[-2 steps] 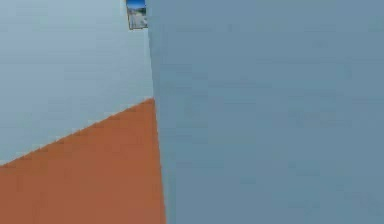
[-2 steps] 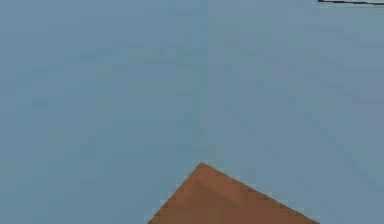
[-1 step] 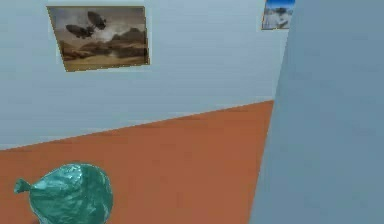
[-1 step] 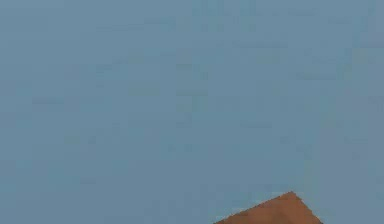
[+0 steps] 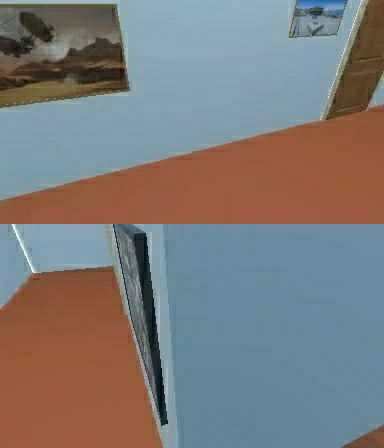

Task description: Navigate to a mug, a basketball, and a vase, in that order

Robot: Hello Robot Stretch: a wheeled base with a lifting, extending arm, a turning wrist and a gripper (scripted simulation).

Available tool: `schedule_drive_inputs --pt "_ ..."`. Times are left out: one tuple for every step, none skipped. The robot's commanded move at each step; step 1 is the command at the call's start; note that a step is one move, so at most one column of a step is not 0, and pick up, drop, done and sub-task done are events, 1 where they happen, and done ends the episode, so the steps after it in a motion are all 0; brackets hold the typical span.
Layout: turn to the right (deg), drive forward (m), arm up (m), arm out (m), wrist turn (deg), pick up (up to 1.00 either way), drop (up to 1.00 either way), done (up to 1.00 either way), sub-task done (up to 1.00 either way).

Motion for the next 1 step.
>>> schedule_drive_inputs --pt "45.0 0.0 0.0 0.0 0.0 0.0 0.0 0.0 0.0"
